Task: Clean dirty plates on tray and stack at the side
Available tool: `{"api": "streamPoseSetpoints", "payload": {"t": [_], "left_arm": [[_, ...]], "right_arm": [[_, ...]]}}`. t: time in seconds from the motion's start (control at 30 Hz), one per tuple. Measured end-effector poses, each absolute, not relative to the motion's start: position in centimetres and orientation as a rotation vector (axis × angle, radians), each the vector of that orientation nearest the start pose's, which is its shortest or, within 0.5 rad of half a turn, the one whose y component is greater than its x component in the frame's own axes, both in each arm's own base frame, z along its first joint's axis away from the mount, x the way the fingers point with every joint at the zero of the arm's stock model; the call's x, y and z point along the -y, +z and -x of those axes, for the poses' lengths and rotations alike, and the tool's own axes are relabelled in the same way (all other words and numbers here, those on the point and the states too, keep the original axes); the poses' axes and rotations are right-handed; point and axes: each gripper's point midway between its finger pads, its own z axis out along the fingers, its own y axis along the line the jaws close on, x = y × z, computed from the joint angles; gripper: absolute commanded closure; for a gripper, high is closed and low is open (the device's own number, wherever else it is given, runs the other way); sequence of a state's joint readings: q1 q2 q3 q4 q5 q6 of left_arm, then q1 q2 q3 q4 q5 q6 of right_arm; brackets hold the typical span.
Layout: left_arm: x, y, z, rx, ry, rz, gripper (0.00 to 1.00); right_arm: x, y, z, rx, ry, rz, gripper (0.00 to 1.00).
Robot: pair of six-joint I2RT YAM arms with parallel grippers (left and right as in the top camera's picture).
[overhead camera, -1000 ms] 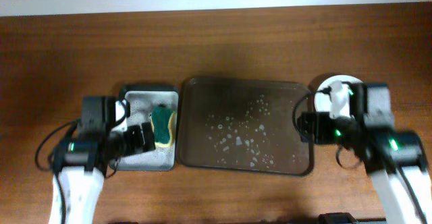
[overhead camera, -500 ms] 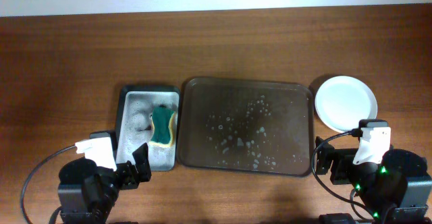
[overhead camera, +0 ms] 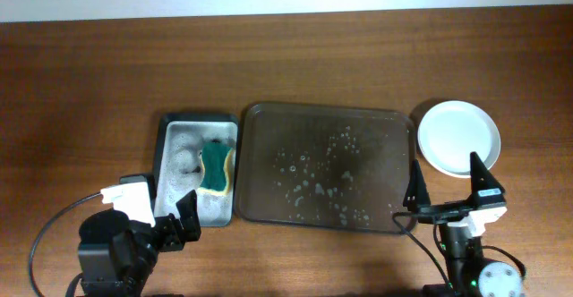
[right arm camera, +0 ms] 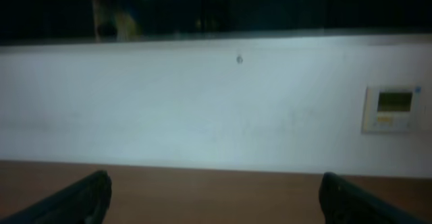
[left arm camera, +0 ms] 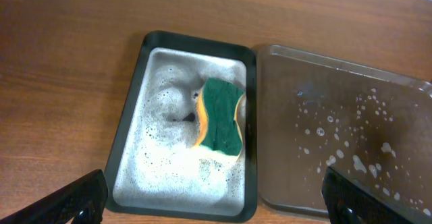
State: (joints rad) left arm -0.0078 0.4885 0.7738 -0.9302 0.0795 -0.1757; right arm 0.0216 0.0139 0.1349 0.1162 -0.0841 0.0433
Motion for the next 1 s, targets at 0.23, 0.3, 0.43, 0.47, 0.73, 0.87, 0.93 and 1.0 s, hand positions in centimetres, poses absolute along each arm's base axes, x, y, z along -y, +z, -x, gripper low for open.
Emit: {"api": "streamPoseSetpoints", "payload": {"t": [0.23,0.3,0.43,0.47,0.73,0.87,0.93,1.0], "left_arm": [[1.5,21.6,-20.1,-2.215,-0.189,0.142,0.01],[1.5,21.6,-20.1,-2.216,-0.189,0.142,0.01],[1.5,21.6,-20.1,-2.216,-0.189,0.142,0.01],[1.5,21.6,-20.1,-2.216,-0.189,0.142,0.0],[1.5,21.6,-20.1,-2.216,-0.189,0.142,0.01],[1.4,21.6,-19.5,-2.206,-0.184,0.144,0.0],[1.1,19.8,-19.1,-2.17,-0.168,0.149,0.01],[1.0,17.9,-20.2,-2.052,-0.164,0.142,0.01]], "right_arm": [[-1.4,15.8,-24.6,-1.645,0.092,0.022,0.01],[-1.4,15.8,-24.6,-1.645,0.089,0.02,0.01],[-1.4,15.8,-24.6,-1.645,0.09,0.019,0.01],[-1.4,15.8,-24.6,-1.645,0.09,0.019,0.01],[-1.4,15.8,-24.6,-1.645,0.09,0.018,0.02],[-1.4,15.8,-24.6,-1.645,0.09,0.019,0.01],[-1.4,15.8,-24.6,-1.644,0.089,0.018,0.01],[-1.3,15.9,-24.6,-1.643,0.087,0.015,0.01]]}}
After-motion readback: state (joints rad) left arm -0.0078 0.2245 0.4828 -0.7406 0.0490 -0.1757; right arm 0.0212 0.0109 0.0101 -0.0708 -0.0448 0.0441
